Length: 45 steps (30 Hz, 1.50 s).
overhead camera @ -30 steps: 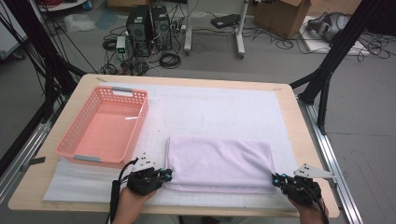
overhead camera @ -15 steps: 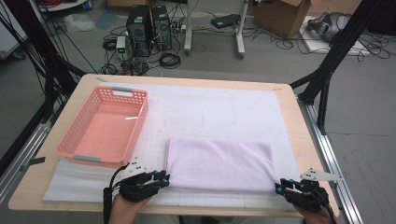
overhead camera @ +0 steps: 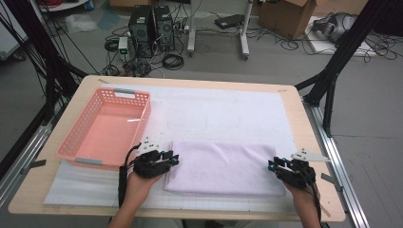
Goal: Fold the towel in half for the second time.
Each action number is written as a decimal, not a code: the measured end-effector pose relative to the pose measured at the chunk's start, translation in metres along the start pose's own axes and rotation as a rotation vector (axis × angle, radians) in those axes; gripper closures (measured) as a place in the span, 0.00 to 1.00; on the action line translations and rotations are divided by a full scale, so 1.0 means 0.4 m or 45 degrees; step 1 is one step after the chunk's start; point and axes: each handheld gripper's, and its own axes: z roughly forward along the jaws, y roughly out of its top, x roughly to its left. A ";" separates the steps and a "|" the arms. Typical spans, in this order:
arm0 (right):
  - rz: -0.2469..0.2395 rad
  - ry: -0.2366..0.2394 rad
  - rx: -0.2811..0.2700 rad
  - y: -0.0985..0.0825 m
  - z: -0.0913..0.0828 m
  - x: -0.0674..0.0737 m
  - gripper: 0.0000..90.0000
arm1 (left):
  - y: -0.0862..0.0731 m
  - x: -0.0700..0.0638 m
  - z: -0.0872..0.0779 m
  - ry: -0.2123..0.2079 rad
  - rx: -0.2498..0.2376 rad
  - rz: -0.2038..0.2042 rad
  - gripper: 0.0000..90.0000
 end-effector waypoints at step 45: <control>0.025 -0.015 -0.037 0.076 0.108 -0.156 0.91 | 0.092 0.082 0.114 0.136 -0.087 -0.056 0.91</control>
